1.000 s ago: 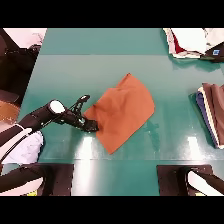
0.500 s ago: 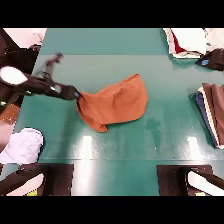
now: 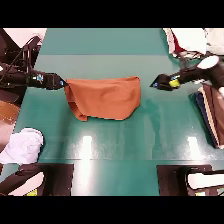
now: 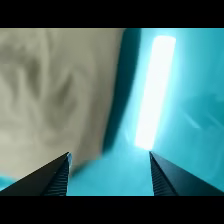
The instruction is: Fold the shirts.
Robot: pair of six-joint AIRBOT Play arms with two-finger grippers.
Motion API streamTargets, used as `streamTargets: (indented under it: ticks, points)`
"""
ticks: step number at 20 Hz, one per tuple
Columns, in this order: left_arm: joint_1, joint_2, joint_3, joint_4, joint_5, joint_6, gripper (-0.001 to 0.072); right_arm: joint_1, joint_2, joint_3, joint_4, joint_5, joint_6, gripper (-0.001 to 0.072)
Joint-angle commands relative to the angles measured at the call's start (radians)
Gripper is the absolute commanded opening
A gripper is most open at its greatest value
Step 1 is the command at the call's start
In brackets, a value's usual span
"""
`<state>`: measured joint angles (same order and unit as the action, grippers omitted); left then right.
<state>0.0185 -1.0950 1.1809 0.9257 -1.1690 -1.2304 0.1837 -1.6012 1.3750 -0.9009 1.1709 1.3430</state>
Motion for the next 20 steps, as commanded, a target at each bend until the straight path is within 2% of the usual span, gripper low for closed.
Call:
streamTargets:
  ticks: [1,4,5,7,8,12,16,20]
  points:
    - [0.005,0.001,0.004,0.011,0.000,0.000,0.0030,0.085,-0.160,0.037,0.043,-0.094,-0.001,0.0550]
    - [0.005,0.001,0.004,0.011,0.000,0.000,0.0029,0.130,-0.250,0.119,0.043,-0.087,0.000,0.0545]
    - [0.005,0.001,0.004,0.011,0.000,0.000,0.0030,0.137,-0.266,0.138,0.043,-0.087,0.000,0.0451]
    - [0.005,0.001,0.004,0.011,0.000,0.000,0.0030,0.143,-0.277,0.166,0.038,-0.089,-0.001,0.0058]
    - [0.005,0.001,0.005,0.011,0.001,0.000,0.0030,0.142,-0.275,0.182,0.035,-0.090,-0.002,0.0016]
    - [0.005,0.010,0.084,0.016,0.006,-0.004,0.0029,0.079,-0.177,0.286,0.032,-0.036,-0.001,0.0015]
    - [0.005,0.053,0.383,0.013,-0.009,-0.004,0.0029,-0.022,0.046,0.480,-0.045,0.093,0.000,0.0015]
    - [0.005,0.089,0.638,-0.084,-0.082,-0.005,0.0029,-0.069,0.232,0.647,-0.092,0.196,0.000,0.0015]
